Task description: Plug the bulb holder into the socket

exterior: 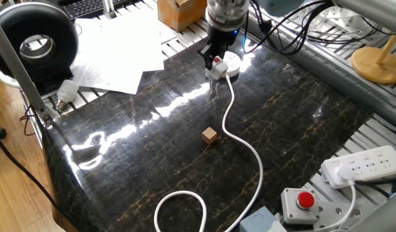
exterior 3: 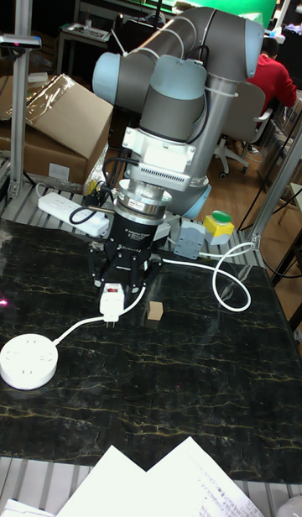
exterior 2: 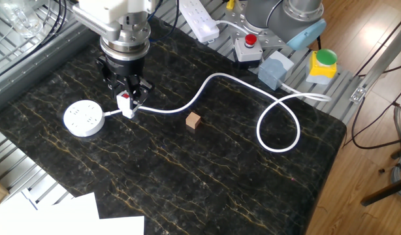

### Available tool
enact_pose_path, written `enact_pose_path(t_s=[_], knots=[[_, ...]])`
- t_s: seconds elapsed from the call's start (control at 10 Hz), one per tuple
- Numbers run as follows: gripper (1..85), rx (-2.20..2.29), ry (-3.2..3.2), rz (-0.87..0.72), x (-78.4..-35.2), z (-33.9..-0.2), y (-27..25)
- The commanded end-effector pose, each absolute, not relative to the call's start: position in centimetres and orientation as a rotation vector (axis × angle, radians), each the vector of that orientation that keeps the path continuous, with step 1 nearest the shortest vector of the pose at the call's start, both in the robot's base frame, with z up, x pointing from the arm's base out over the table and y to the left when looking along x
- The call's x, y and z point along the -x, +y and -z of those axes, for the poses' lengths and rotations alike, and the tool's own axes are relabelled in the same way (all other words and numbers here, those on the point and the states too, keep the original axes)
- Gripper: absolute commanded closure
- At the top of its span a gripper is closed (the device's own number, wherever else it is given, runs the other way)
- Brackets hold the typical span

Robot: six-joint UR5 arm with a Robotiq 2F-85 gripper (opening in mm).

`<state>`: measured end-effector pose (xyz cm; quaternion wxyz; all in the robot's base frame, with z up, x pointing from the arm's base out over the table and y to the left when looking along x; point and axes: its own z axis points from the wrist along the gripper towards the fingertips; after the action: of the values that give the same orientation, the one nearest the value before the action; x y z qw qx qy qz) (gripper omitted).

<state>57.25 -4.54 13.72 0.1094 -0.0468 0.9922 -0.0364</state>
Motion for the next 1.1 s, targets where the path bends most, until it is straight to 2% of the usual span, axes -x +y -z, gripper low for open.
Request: enact_pose_path(t_s=[0.0, 0.6, 1.0], knots=[[84.7, 0.134, 2.895, 0.111, -57.8, -14.0, -4.7], [84.7, 0.348, 2.887, 0.106, -61.8, -14.0, -10.8], [84.7, 0.362, 2.923, 0.055, -60.3, -13.1, -11.1]])
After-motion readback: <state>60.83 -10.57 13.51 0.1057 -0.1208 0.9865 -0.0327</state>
